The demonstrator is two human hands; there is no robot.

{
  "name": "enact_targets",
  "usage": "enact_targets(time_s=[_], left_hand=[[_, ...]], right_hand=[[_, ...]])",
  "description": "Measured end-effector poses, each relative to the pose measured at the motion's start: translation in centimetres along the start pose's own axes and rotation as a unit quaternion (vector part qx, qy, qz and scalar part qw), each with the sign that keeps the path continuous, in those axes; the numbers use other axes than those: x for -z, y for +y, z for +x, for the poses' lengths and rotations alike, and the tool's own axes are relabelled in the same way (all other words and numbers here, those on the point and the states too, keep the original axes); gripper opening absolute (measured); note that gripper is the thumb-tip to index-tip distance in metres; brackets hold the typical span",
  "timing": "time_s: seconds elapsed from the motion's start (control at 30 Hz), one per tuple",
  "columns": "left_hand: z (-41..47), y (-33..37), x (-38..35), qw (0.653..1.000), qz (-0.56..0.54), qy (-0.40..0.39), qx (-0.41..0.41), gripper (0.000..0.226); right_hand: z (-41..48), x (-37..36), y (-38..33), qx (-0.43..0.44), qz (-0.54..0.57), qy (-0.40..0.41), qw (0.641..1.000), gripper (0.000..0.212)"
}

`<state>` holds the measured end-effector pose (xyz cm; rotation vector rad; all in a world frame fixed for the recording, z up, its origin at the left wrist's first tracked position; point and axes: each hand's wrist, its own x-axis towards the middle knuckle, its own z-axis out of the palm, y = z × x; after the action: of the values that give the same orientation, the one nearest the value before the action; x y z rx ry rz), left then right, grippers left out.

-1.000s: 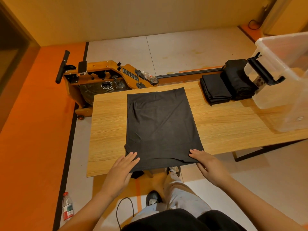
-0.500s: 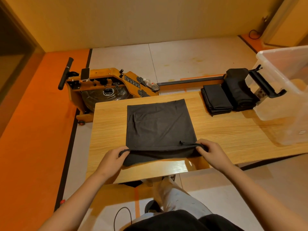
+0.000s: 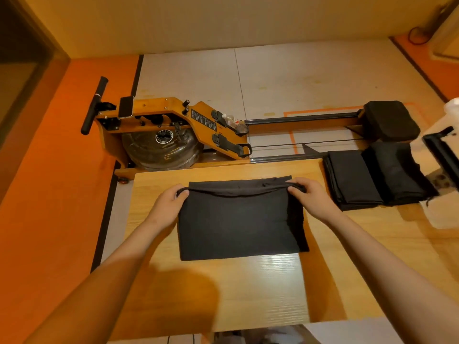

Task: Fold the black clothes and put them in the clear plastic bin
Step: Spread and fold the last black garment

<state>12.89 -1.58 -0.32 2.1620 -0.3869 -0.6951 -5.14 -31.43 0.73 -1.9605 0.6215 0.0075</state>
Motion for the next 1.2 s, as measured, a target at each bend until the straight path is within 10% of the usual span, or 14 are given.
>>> enact_targets(time_s=[0.53,0.73,0.9,1.2], left_hand=[[7.6,-3.0,-2.3,0.989,0.083,0.090,0.081,0.019],[4.0,-0.6,-4.7,0.937,0.255,0.240,-0.008,0.035],[-4.7,-0.5,-14.5,0.950,0.287,0.120,-0.011,0.069],[-3.5,-5.6,-10.9,0.862,0.487,-0.053,-0.128,0.070]], right_hand=[[7.0,-1.9,4.0,-0.084,-0.041,0.144,0.985,0.026],[4.5,-4.8,2.8,0.104,-0.292,0.170,0.936,0.033],[1.8,-9.0,6.1,0.208,-0.420,-0.028,0.883,0.049],[-4.8,-13.4,6.1,-0.011,-0.385,0.102,0.917,0.060]])
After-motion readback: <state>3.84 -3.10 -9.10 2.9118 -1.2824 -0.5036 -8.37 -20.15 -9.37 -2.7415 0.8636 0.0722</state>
